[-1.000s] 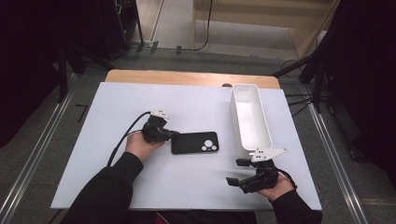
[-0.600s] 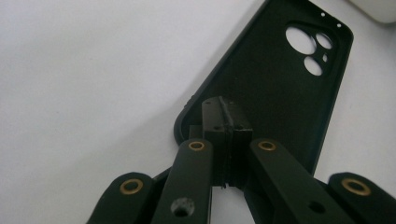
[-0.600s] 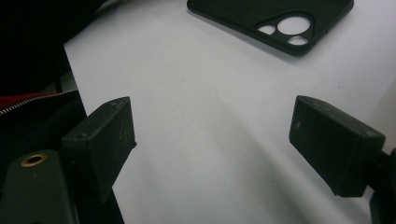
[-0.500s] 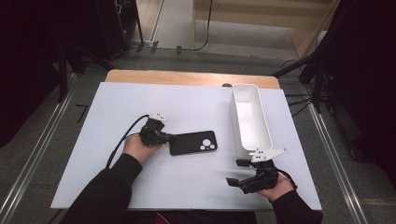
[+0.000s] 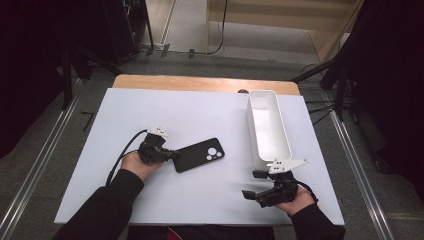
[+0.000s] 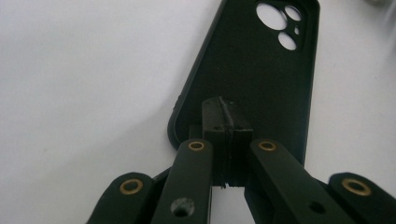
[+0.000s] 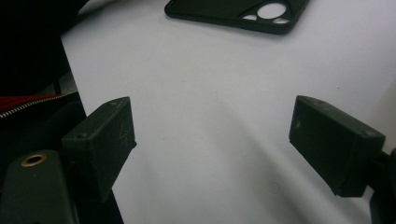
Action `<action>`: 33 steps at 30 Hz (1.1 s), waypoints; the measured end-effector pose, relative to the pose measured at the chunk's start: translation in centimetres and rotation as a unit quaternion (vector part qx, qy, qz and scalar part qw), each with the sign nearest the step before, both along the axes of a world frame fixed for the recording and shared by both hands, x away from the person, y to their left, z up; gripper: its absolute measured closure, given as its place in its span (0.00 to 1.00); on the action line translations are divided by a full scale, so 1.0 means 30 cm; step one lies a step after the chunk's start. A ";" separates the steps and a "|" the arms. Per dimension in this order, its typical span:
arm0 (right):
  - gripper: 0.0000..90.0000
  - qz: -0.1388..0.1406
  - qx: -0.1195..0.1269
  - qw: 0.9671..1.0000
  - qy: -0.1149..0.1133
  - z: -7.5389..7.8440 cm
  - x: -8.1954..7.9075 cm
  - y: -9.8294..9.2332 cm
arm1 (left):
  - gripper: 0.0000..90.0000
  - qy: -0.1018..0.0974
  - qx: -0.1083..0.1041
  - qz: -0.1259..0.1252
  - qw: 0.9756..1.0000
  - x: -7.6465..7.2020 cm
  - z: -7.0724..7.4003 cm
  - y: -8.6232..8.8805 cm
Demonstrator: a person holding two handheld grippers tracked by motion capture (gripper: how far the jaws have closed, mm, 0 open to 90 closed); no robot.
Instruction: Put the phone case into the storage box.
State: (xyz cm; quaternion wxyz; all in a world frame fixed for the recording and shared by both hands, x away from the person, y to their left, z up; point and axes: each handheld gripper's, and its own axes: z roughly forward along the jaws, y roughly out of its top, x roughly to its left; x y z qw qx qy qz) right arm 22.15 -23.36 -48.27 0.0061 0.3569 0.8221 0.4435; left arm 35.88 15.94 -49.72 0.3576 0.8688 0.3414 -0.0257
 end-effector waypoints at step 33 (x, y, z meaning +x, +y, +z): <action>0.14 -0.013 0.002 1.000 -0.001 0.003 0.003 -0.009 | 0.49 0.015 -0.085 -0.016 0.996 -0.071 0.091 0.088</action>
